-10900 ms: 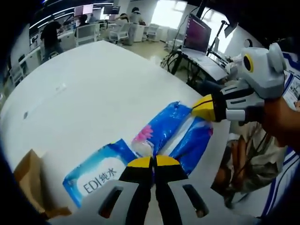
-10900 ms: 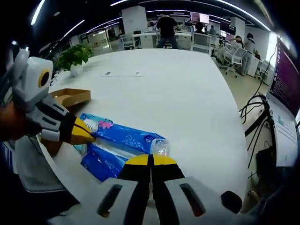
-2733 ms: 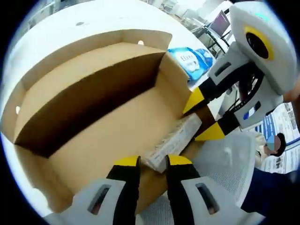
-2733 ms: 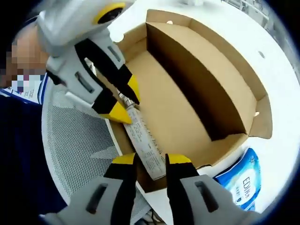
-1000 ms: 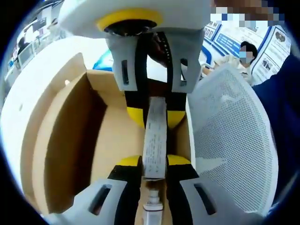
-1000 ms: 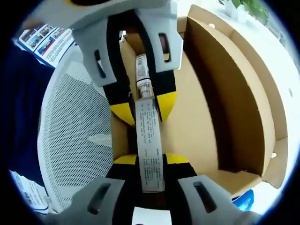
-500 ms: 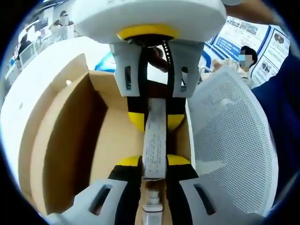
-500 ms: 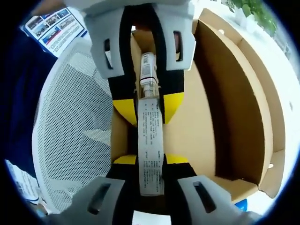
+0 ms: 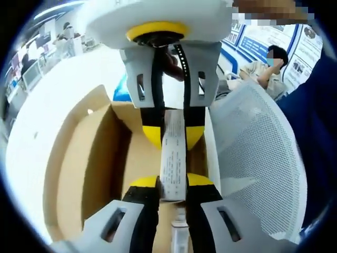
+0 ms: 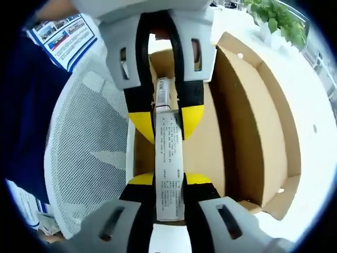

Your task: Operate the shoe box by opening the lid, removing the specified soft item, and placing it in the target area until the item is outside and the box remains undamaged.

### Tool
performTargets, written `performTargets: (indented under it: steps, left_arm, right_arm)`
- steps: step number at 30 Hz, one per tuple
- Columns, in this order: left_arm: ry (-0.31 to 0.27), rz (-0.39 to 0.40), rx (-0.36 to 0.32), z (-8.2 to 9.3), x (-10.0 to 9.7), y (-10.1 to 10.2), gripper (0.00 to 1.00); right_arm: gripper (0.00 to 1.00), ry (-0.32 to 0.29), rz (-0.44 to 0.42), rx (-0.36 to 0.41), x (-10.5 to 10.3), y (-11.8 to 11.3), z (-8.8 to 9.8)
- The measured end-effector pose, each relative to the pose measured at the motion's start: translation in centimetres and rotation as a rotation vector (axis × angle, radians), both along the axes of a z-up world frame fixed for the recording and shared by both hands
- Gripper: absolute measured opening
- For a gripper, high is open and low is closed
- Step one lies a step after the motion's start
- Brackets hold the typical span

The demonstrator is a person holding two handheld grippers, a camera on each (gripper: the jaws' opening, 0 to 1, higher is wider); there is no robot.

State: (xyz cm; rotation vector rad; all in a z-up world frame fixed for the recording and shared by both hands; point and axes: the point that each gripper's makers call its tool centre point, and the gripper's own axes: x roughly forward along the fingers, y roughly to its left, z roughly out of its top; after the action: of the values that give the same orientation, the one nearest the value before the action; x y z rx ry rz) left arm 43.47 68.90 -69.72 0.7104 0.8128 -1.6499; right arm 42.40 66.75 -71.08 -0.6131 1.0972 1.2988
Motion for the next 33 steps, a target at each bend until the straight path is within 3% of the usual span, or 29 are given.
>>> performTargets:
  steps: [17, 27, 33]
  left_arm:
    - [-0.085, -0.037, -0.019, 8.3, 1.8, -1.0, 0.15]
    - [-0.131, -0.077, -0.037, 11.4, 2.6, -4.8, 0.15]
    - [-0.148, -0.095, -0.029, 12.0, 2.5, -7.8, 0.15]
  right_arm:
    - [0.16, -0.107, -0.04, 0.009, 2.0, -1.0, 8.4]
    - [0.16, -0.139, -0.063, -0.015, 2.7, -4.5, 11.2]
    - [0.16, -0.151, -0.083, -0.02, 2.6, -7.6, 11.9]
